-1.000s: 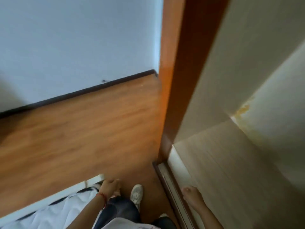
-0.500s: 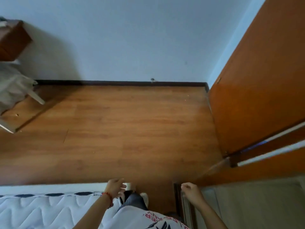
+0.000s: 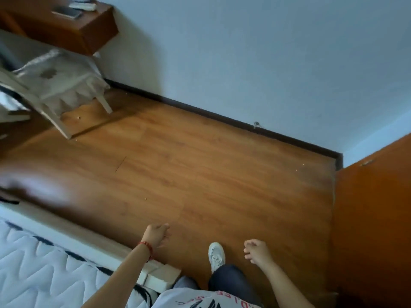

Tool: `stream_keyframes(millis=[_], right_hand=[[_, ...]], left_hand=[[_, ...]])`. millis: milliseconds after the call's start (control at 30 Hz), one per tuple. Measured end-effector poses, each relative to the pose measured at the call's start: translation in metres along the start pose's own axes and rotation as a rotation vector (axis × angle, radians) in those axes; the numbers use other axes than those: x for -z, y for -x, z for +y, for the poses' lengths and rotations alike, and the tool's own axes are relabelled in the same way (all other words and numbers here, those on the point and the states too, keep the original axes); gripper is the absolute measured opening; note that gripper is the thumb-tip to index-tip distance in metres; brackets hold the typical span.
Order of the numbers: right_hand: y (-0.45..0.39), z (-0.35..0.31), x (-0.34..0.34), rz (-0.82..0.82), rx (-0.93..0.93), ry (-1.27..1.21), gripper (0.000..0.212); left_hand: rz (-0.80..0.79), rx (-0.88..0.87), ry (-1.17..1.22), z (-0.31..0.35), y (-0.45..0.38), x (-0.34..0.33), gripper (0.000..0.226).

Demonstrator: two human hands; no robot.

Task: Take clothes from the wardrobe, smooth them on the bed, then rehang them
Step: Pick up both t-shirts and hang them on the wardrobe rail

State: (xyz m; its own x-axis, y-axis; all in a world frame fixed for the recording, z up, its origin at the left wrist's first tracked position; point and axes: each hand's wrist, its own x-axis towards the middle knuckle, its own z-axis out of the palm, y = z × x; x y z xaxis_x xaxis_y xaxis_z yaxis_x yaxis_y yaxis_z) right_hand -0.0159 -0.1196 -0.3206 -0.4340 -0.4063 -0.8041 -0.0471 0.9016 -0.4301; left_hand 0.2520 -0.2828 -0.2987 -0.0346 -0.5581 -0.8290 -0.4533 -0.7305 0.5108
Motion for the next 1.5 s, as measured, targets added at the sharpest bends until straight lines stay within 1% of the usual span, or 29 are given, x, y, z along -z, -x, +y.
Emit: stream_keyframes(millis=[100,167,233,333,433,533,667,833,900,1000,1167,1267,1367,1500], right_hand=[[-0.037,-0.052,0.014,-0.036,0.088,0.120,0.025],[-0.054,-0.092,0.017,-0.067,0.136,0.197,0.025],[-0.067,-0.130,0.011,-0.096,0.179,0.247,0.023],[-0.085,-0.189,-0.016,-0.157,0.242,0.309,0.019],[-0.102,-0.247,-0.061,-0.222,0.308,0.377,0.019],[-0.116,-0.309,-0.112,-0.262,0.379,0.403,0.016],[-0.134,-0.386,-0.173,-0.279,0.415,0.445,0.013],[-0.145,-0.476,-0.247,-0.331,0.461,0.498,0.012],[-0.149,-0.509,-0.275,-0.360,0.485,0.535,0.012],[-0.157,-0.555,-0.313,-0.398,0.514,0.586,0.012],[-0.180,-0.633,-0.388,-0.467,0.547,0.693,0.012],[-0.188,-0.690,-0.441,-0.523,0.567,0.753,0.012],[-0.183,-0.750,-0.495,-0.589,0.608,0.843,0.014],[-0.154,-0.830,-0.577,-0.681,0.703,1.000,0.014]], left_hand=[[0.082,0.034,0.139,0.008,0.000,0.008,0.023],[0.123,0.071,0.257,0.011,0.001,0.017,0.021],[0.177,0.093,0.322,0.012,0.001,0.029,0.016],[0.269,0.118,0.433,0.011,-0.006,0.055,0.019],[0.357,0.165,0.543,0.004,-0.023,0.088,0.020],[0.409,0.218,0.630,0.005,-0.047,0.123,0.020],[0.458,0.262,0.711,0.029,-0.082,0.182,0.018],[0.447,0.165,0.748,0.096,-0.120,0.277,0.018],[0.473,0.116,0.751,0.121,-0.134,0.315,0.018],[0.517,0.099,0.777,0.147,-0.157,0.364,0.016],[0.567,0.163,0.873,0.159,-0.202,0.433,0.017],[0.619,0.231,0.975,0.163,-0.222,0.472,0.017],[0.685,0.284,1.091,0.170,-0.231,0.508,0.017],[0.779,0.303,1.212,0.178,-0.237,0.559,0.018]])
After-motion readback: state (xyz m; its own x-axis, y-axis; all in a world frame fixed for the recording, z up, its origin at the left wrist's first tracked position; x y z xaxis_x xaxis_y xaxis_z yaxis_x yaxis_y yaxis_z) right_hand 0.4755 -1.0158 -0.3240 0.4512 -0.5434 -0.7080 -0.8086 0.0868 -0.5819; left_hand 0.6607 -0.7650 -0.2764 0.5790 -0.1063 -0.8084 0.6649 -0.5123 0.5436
